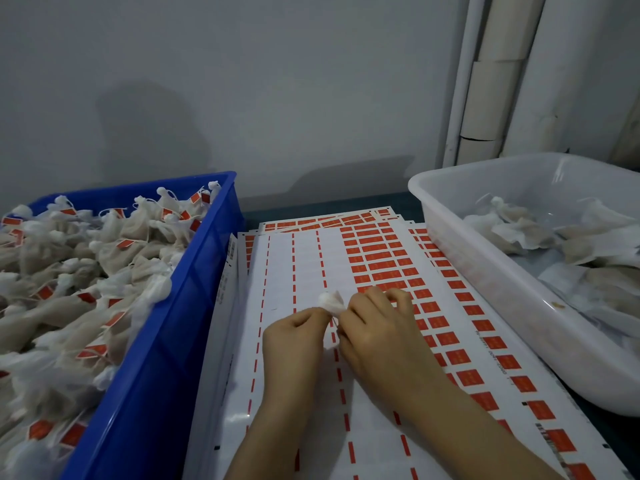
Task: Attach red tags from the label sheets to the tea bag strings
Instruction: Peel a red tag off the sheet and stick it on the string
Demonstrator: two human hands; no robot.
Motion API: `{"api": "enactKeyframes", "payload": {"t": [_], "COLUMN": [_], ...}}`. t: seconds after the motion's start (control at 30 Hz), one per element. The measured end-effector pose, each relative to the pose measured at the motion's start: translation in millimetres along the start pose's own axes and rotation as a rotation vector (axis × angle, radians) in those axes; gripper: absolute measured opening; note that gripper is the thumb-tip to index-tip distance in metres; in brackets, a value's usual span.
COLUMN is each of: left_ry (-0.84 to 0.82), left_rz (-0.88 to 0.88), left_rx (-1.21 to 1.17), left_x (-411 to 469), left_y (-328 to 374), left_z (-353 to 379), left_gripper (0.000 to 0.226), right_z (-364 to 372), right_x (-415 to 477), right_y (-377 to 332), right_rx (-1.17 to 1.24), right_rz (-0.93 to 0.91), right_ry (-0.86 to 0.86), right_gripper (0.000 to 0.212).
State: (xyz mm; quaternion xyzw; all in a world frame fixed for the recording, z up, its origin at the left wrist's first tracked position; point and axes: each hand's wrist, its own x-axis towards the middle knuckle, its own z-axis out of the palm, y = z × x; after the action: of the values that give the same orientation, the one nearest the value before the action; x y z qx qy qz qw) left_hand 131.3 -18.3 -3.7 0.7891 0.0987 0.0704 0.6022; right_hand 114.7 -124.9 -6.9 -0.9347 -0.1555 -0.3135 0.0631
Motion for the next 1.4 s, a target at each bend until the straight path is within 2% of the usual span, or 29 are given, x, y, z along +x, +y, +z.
{"api": "enactKeyframes", "payload": {"t": [0.2, 0.33, 0.4, 0.47, 0.6, 0.7, 0.87, 0.97, 1.07, 1.23, 1.33, 1.4], "left_ry": [-0.097, -0.108, -0.115, -0.126, -0.089, -0.098, -0.268, -0.357, -0.392, -0.346, -0.314, -0.308], "left_rz": [0.032, 0.07, 0.081, 0.076, 0.01, -0.039, 0.005, 0.069, 0.119, 0.211, 0.216, 0.222], "left_rx": [-0.245, -0.261, -0.261, -0.268, -0.296, -0.357, -0.429, -0.395, -0.352, -0.293, -0.243, -0.197], "left_x": [-7, -6, -5, -3, 1, 4, 3, 0, -1, -1, 0, 1], "left_y": [7, 8, 7, 5, 3, 2, 9, 10, 11, 12, 11, 9], "left_z": [4, 5, 4, 3, 1, 0, -2, -5, -7, -10, -9, -8], "left_gripper": [0.021, 0.016, 0.01, 0.013, 0.017, 0.02, 0.033, 0.016, 0.012, 0.016, 0.003, 0.006], "right_z": [-2, -5, -5, -5, -6, -3, -6, -11, -15, -13, -11, -11], "right_x": [-3, -2, -4, -4, -2, -2, 3, 4, 3, 2, 1, 2], "right_y": [-5, -6, -6, -5, -4, 0, 8, 12, 13, 14, 16, 18], "right_rx": [0.024, 0.083, 0.073, 0.12, 0.605, 0.731, 0.956, 0.953, 0.917, 0.7, 0.568, 0.489], "right_rz": [-0.047, -0.044, -0.033, 0.001, 0.362, 0.465, 0.564, 0.62, 0.635, 0.504, 0.41, 0.347], "right_ry": [0.009, 0.008, -0.038, -0.098, -0.102, -0.057, -0.1, -0.074, -0.018, 0.055, 0.152, 0.209], "right_gripper": [0.021, 0.015, 0.018, 0.018, 0.014, 0.009, 0.015, 0.016, 0.019, 0.01, 0.014, 0.012]}}
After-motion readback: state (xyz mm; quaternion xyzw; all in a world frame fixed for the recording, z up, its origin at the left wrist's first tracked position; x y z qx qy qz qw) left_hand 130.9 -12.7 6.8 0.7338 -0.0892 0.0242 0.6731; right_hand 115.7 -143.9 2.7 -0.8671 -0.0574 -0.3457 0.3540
